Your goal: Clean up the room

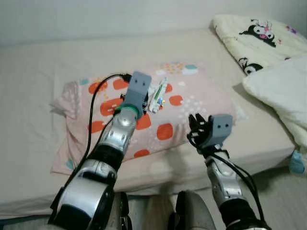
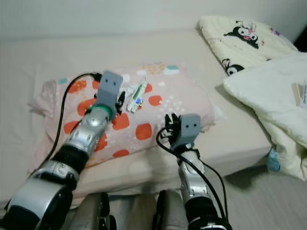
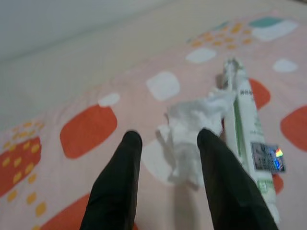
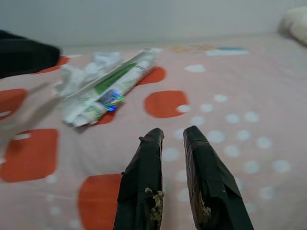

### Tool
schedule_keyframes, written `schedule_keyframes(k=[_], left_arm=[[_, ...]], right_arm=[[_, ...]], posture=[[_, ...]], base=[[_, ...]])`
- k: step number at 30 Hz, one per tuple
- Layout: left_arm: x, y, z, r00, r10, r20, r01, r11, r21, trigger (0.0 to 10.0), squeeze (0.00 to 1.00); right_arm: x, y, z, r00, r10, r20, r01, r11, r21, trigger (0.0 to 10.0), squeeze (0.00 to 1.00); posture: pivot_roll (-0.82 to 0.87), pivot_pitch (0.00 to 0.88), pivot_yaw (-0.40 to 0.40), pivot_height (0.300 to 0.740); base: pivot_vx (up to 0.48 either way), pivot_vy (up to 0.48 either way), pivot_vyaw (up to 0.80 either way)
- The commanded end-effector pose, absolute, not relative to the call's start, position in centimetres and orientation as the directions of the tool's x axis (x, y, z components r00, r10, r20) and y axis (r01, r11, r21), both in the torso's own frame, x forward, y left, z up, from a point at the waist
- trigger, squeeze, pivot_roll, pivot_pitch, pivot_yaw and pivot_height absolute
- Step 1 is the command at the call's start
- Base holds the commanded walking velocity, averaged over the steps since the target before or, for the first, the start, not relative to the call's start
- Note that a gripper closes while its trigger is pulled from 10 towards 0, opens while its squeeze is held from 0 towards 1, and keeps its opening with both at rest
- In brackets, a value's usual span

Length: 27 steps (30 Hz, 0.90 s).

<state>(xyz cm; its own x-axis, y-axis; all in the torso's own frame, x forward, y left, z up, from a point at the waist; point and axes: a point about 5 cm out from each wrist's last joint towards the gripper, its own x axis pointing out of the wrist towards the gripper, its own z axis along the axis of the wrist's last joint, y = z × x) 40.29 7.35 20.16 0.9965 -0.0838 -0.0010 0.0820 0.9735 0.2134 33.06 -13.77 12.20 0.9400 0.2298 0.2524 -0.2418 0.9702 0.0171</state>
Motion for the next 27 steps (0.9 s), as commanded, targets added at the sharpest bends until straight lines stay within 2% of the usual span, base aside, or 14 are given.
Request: schedule_keyframes(k=[1, 6, 8, 10, 16, 26, 27], left_arm=[[40.3, 7.7, 19.1, 0.997, -0.059, -0.057, 0.069, 0.980, 0.188, 10.0, 0.02], [40.9, 7.6, 20.4, 0.996, -0.074, -0.049, 0.081, 0.980, 0.180, 10.0, 0.00], [40.9, 6.7, 20.5, 0.985, -0.149, -0.085, 0.164, 0.965, 0.204, 10.0, 0.00], [40.9, 6.4, 20.5, 0.983, -0.160, -0.094, 0.176, 0.964, 0.199, 10.0, 0.00], [41.2, 5.7, 21.3, 0.986, -0.143, -0.082, 0.155, 0.976, 0.156, 10.0, 0.00], [41.3, 5.3, 21.7, 0.993, -0.092, -0.068, 0.104, 0.975, 0.195, 10.0, 0.00], [41.2, 5.3, 21.6, 0.994, -0.089, -0.067, 0.101, 0.974, 0.202, 6.3, 0.00]], right_arm=[[32.6, -13.7, 11.5, 0.944, 0.237, 0.229, -0.249, 0.968, 0.027, 10.0, 0.00], [32.6, -13.2, 11.6, 0.939, 0.255, 0.232, -0.268, 0.963, 0.022, 10.0, 0.00], [32.6, -13.0, 11.7, 0.938, 0.258, 0.233, -0.271, 0.962, 0.025, 10.0, 0.00], [32.7, -12.9, 11.7, 0.938, 0.258, 0.233, -0.271, 0.962, 0.026, 10.0, 0.00], [32.6, -12.6, 11.7, 0.939, 0.254, 0.234, -0.269, 0.962, 0.037, 10.0, 0.00], [31.6, -12.2, 11.2, 0.944, 0.243, 0.225, -0.262, 0.963, 0.058, 10.0, 0.00], [31.5, -12.2, 11.1, 0.944, 0.241, 0.224, -0.260, 0.964, 0.060, 10.0, 0.00]], posture=[[0.04, 0.222, 0.050, 0.623], [0.04, 0.238, 0.058, 0.623], [0.04, 0.244, 0.065, 0.623], [0.04, 0.247, 0.071, 0.623], [0.03, 0.268, 0.090, 0.623], [0.03, 0.298, 0.107, 0.623], [0.02, 0.304, 0.109, 0.623]], base=[[0.000, 0.000, 0.00], [0.000, 0.000, 0.00], [0.000, 0.000, 0.00], [0.000, 0.000, 0.00], [0.000, 0.000, 0.00], [0.000, 0.000, 0.00], [0.000, 0.000, 0.00]])
